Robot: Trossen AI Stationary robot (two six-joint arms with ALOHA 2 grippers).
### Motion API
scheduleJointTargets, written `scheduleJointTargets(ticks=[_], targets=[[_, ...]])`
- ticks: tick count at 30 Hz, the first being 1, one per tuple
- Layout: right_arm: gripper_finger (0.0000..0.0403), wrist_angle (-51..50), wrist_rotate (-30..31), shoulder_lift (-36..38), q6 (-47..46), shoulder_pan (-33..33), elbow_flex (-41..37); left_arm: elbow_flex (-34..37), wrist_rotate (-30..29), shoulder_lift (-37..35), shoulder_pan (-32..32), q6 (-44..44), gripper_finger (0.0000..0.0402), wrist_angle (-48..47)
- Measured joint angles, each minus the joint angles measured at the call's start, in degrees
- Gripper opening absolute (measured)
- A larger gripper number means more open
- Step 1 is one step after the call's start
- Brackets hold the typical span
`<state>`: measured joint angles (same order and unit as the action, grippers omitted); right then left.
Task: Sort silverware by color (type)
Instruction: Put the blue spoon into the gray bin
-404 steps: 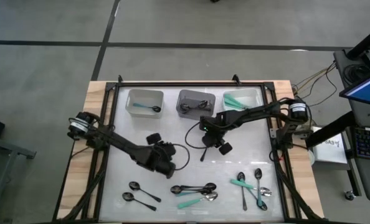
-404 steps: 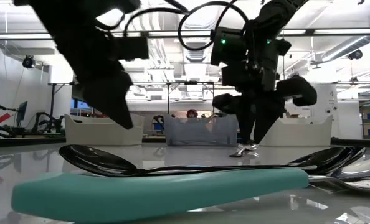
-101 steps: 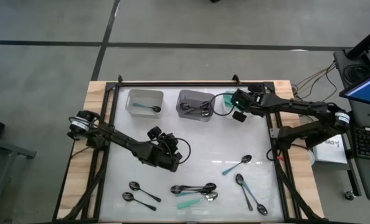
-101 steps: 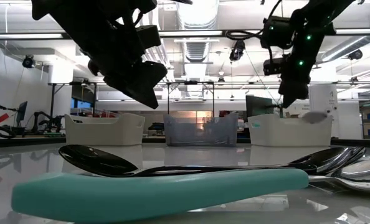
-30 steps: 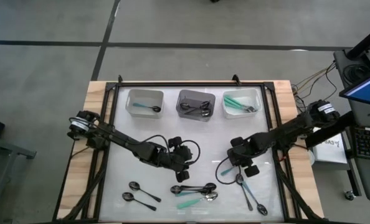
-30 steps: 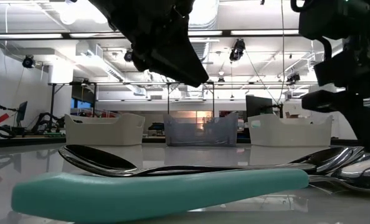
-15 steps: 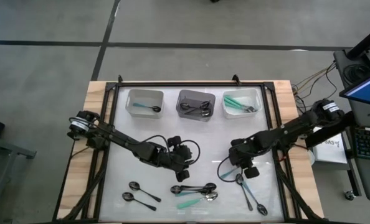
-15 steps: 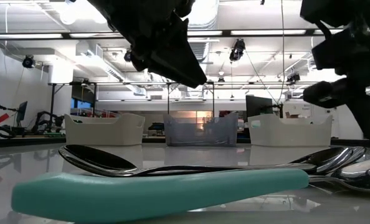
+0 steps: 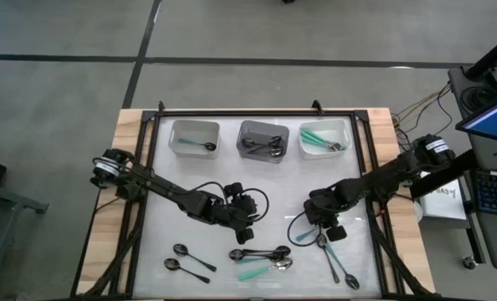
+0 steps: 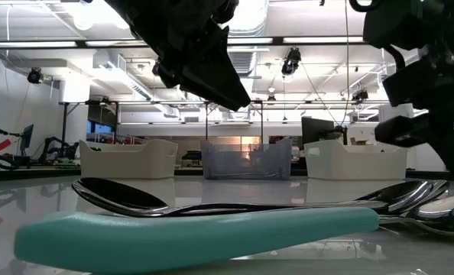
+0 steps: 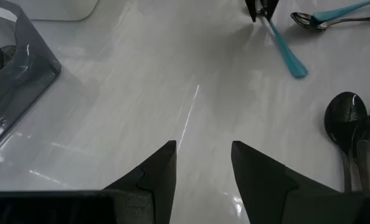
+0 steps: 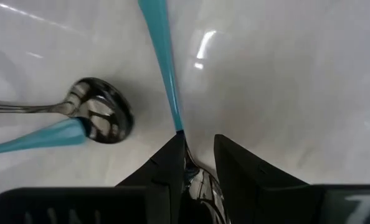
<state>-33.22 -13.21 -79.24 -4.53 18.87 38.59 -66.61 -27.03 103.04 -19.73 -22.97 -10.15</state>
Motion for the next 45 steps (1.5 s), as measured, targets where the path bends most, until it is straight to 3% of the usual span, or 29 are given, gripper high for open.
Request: scheduleJointTargets(ticks=[5,16,45], targets=[[0.0082,-0.08,-1.4,-1.74,0.0,0.0,0.57,0.0,0.0,0.0,0.0,-0.01,0.0136,-0.28],[0.0082,-0.46,-0.33,3.14,-0.38,0.02,1.66,0.0,0.0,0.0,0.01,-0.01,0.0136,-0.22],[0.0081,-0.34,1.43,-2.09,-1.91,3.54,1.59,0.0,0.07,0.0,0.0,-0.03,0.0136,-0.55]])
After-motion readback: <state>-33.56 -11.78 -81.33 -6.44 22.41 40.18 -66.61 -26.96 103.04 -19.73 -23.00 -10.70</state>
